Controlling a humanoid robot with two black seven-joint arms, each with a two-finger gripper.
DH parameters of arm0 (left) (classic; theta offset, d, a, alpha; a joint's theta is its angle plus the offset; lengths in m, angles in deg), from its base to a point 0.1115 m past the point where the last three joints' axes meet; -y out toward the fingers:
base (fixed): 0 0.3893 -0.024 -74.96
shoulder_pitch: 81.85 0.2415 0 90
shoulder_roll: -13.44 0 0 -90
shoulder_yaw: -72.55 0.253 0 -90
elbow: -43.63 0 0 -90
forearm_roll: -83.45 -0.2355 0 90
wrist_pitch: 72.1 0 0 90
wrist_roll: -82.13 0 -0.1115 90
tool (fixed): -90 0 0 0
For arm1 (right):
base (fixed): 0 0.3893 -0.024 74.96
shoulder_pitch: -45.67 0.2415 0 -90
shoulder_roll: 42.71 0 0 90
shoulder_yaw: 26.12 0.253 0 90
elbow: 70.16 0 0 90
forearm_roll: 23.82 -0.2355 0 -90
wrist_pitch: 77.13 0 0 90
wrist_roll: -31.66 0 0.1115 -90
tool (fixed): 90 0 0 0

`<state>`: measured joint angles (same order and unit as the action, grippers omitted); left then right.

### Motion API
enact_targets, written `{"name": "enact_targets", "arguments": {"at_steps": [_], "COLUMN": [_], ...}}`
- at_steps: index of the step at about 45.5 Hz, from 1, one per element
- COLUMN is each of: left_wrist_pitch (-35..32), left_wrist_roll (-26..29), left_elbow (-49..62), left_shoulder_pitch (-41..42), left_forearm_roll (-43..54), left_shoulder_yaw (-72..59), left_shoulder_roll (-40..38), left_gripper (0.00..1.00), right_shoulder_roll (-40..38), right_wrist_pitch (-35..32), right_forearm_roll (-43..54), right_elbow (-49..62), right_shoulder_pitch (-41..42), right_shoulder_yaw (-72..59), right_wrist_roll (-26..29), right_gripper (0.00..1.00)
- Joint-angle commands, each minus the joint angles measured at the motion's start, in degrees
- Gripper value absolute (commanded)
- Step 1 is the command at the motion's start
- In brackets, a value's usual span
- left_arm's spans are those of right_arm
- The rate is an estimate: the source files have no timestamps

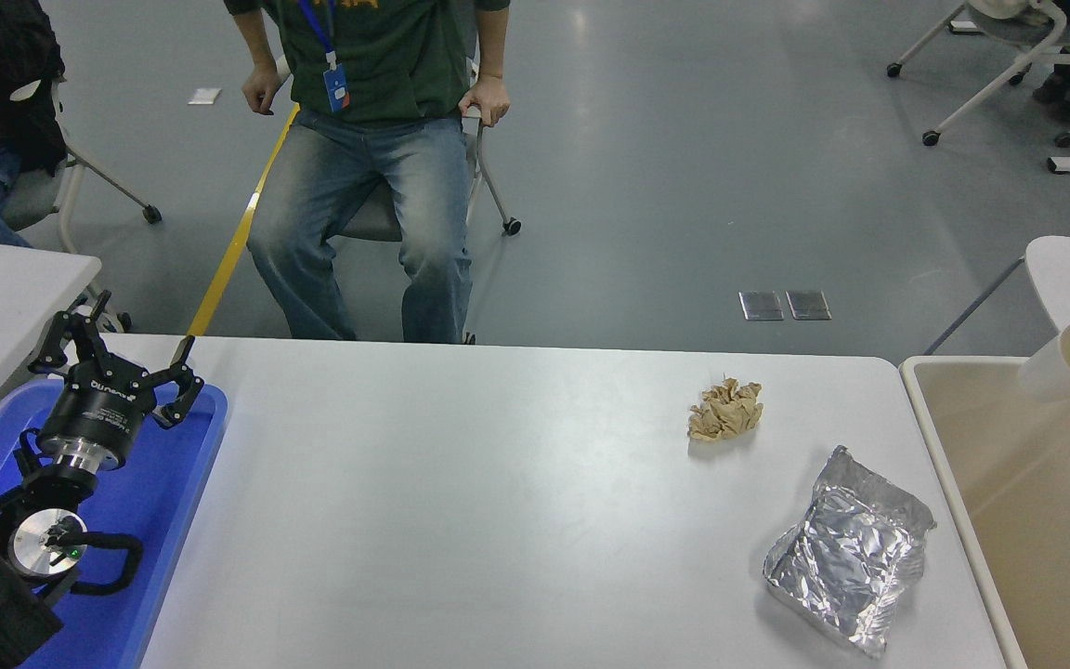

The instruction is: Clean the table surface

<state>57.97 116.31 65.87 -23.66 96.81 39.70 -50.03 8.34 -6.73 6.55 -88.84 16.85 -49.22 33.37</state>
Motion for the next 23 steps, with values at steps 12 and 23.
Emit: {"name": "enact_targets", "arguments": {"at_steps": [12,23], "left_wrist_pitch": [0.0,0.0], "left_wrist_roll": [0.0,0.0], "left_elbow": [0.0,0.0], "left_shoulder_pitch": [0.0,0.0], "left_forearm_roll": [0.0,0.0], "left_shoulder_yaw": [0.08,0.08], "left_shoulder_roll": [0.01,0.01], "left_gripper": [1.0,1.0], "right_shoulder_roll": [15.31,17.5], "right_wrist_pitch": [11.33,15.12], "right_forearm_roll": [-3.13,-3.21], "right_elbow": [19.38,19.38], "right_shoulder_pitch": [-14.42,-17.67], "right_shoulder_yaw": [2.1,4.91], "right_wrist_roll": [3.39,5.94], "right_gripper": [0.0,0.0]}}
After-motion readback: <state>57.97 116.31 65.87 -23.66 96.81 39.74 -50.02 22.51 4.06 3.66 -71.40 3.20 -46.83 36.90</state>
